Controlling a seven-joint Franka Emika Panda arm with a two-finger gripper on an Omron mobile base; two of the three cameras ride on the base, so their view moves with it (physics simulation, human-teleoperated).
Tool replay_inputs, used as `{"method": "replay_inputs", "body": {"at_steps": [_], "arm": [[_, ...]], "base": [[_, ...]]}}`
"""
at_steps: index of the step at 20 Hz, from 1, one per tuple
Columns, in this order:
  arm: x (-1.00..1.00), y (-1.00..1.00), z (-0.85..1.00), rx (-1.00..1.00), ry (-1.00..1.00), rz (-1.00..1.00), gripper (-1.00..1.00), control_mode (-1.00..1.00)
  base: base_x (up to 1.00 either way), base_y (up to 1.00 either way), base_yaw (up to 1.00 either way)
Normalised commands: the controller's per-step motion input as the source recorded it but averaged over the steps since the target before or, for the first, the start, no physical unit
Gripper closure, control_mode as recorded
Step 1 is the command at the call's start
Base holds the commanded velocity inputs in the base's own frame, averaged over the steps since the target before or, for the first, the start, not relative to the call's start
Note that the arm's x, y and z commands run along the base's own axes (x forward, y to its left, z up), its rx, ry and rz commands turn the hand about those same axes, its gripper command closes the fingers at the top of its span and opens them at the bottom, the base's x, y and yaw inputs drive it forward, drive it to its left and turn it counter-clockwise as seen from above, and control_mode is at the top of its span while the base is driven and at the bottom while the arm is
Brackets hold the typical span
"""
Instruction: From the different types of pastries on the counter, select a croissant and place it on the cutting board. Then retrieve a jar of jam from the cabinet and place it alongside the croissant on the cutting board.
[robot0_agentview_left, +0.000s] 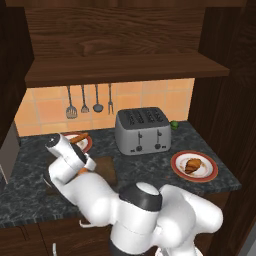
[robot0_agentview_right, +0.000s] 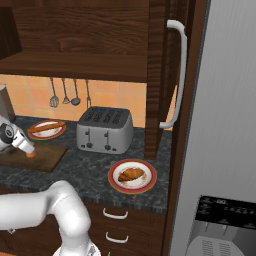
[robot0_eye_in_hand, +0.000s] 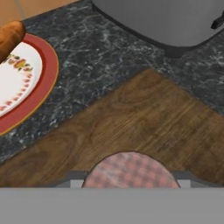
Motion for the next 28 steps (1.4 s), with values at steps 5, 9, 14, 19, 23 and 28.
{"method": "replay_inputs", "body": {"at_steps": [5, 9, 14, 19, 23, 28], "arm": [[0.0, -0.02, 0.0, 0.0, 0.0, 0.0, 1.0, -1.0], [0.0, 0.0, 0.0, 0.0, 0.0, 0.0, -1.0, -1.0], [-0.34, 0.01, 0.1, -0.01, -0.08, 0.0, -1.0, -1.0], [-0.99, -0.02, 0.69, -0.06, -0.11, 0.0, -1.0, -1.0], [-1.0, 0.0, 0.98, -0.09, -0.17, 0.03, -1.0, -1.0], [-0.93, -0.17, 0.16, -0.04, -0.1, 0.05, -1.0, -1.0]], "base": [[0.0, 0.0, 0.0], [0.0, 0.0, 0.0], [0.0, 0.0, 0.0], [0.0, 0.0, 0.0], [0.0, 0.0, 0.0], [0.0, 0.0, 0.0]]}}
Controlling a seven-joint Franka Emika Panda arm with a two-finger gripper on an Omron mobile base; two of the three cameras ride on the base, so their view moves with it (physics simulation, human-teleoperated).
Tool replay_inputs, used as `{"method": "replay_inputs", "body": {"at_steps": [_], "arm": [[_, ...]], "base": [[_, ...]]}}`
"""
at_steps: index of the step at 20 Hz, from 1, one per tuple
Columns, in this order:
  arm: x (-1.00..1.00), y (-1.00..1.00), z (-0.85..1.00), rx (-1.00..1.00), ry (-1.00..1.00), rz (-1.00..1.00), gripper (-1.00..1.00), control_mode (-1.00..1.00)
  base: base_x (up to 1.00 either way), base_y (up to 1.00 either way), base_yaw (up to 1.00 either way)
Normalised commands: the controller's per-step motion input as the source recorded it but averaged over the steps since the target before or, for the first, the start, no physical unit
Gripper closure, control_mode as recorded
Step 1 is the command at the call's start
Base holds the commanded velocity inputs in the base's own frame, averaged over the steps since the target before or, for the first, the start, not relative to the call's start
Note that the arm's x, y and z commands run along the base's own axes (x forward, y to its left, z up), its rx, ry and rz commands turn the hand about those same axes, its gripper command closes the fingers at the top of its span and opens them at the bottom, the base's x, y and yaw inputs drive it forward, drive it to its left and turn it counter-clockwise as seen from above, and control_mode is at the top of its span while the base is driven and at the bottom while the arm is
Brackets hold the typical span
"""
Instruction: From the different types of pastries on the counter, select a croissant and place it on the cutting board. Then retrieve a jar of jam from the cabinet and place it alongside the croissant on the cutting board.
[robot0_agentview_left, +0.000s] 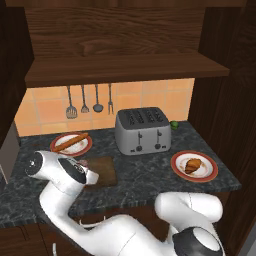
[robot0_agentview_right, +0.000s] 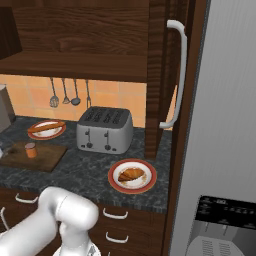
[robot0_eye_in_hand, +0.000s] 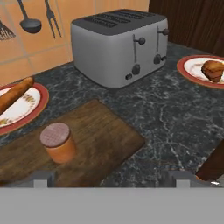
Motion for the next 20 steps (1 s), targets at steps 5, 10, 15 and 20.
{"method": "replay_inputs", "body": {"at_steps": [5, 10, 15, 20], "arm": [[-0.93, -0.82, 0.37, 0.0, 0.02, 0.11, -1.0, -1.0], [-0.45, -0.95, 0.12, 0.0, 0.51, 0.02, -1.0, -1.0], [-0.12, -1.0, 0.42, 0.0, 0.5, 0.01, -1.0, -1.0], [-0.05, -0.88, 0.63, 0.08, 0.22, 0.0, -1.0, -1.0]], "base": [[0.0, 0.0, 0.0], [0.0, 0.0, 0.0], [0.0, 0.0, 0.0], [0.0, 0.0, 0.0]]}}
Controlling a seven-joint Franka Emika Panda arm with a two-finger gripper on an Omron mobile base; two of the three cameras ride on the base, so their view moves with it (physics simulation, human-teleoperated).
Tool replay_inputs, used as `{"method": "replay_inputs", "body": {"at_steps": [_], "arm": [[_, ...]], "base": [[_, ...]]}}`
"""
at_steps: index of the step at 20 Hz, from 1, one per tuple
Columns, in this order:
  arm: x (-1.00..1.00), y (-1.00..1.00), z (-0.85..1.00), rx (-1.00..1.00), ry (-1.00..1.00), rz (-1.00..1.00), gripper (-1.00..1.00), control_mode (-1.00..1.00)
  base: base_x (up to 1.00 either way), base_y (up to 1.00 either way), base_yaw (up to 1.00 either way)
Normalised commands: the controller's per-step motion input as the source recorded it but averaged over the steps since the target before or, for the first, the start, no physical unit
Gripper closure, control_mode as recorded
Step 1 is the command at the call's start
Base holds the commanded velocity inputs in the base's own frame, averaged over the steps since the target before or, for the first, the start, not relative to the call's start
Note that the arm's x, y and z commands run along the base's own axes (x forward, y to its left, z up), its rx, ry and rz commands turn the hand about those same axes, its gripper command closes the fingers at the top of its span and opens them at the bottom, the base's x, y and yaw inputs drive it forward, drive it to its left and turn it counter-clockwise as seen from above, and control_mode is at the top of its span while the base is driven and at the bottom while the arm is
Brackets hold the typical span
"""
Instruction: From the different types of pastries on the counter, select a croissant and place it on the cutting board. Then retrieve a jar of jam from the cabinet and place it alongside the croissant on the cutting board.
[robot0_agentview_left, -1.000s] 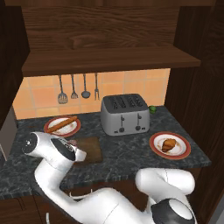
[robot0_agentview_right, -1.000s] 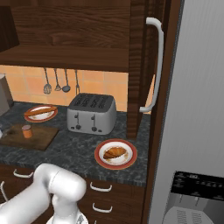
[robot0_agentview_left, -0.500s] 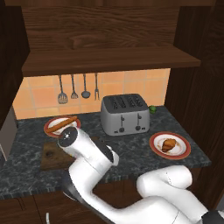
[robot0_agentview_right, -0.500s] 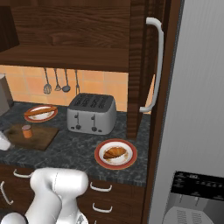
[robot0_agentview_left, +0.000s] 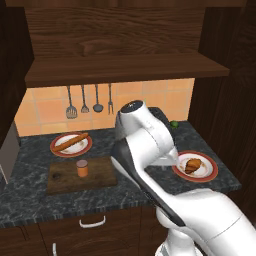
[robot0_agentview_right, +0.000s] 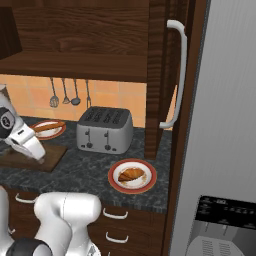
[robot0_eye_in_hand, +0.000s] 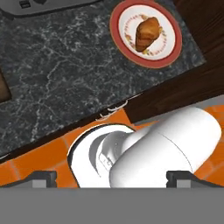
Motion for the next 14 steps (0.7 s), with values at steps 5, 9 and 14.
{"method": "replay_inputs", "body": {"at_steps": [5, 9, 14], "arm": [[-0.03, -0.77, 0.06, 0.3, -0.01, 0.0, -1.0, -1.0], [0.0, -0.77, 0.0, 0.09, -0.02, 0.0, -1.0, -1.0], [0.23, -0.81, -0.12, 0.03, -0.03, 0.01, -1.0, -1.0]], "base": [[0.0, 0.0, 0.0], [0.0, 0.0, 0.0], [0.0, 0.0, 0.0]]}}
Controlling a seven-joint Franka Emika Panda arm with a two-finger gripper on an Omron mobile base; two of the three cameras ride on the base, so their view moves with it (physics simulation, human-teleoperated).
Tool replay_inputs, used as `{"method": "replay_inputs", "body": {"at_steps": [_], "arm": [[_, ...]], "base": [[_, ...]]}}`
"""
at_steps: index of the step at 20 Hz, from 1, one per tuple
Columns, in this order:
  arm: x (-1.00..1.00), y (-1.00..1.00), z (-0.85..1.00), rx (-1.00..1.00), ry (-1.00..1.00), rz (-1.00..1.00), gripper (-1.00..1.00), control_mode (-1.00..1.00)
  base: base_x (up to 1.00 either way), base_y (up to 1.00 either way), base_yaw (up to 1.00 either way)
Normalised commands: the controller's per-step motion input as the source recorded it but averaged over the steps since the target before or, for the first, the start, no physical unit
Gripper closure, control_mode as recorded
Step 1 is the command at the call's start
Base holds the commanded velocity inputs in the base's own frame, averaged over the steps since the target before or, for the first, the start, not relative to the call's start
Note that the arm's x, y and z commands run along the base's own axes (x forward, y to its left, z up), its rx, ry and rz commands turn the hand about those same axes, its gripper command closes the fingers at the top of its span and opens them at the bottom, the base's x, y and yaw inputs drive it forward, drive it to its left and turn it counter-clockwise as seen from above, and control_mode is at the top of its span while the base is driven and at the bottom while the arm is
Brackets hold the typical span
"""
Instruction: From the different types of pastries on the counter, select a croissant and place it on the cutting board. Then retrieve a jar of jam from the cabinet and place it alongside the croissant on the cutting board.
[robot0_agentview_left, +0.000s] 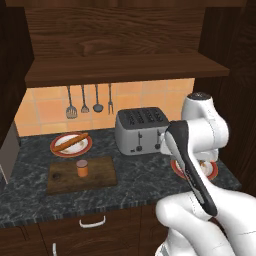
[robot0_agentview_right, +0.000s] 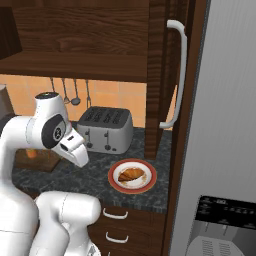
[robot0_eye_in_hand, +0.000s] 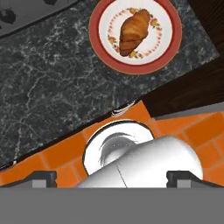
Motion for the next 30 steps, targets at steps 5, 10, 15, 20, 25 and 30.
{"method": "replay_inputs", "body": {"at_steps": [5, 10, 15, 20, 25, 30], "arm": [[0.53, -0.99, -0.39, 0.01, -0.02, 0.02, -1.0, -1.0], [0.56, -0.63, -0.47, -0.01, -0.03, 0.05, -1.0, -1.0], [0.23, -0.28, -0.37, 0.0, 0.02, 0.0, -1.0, -1.0], [0.94, 0.02, -0.31, 0.0, 0.0, 0.0, -1.0, -1.0], [0.47, -0.47, -0.21, 0.01, 0.1, -0.07, -1.0, -1.0], [0.15, -0.01, -0.01, 0.02, 0.04, -0.14, -1.0, -1.0]], "base": [[0.0, 0.0, 0.0], [0.0, 0.0, 0.0], [0.0, 0.0, 0.0], [0.0, 0.0, 0.0], [0.0, 0.0, 0.0], [0.0, 0.0, 0.0]]}}
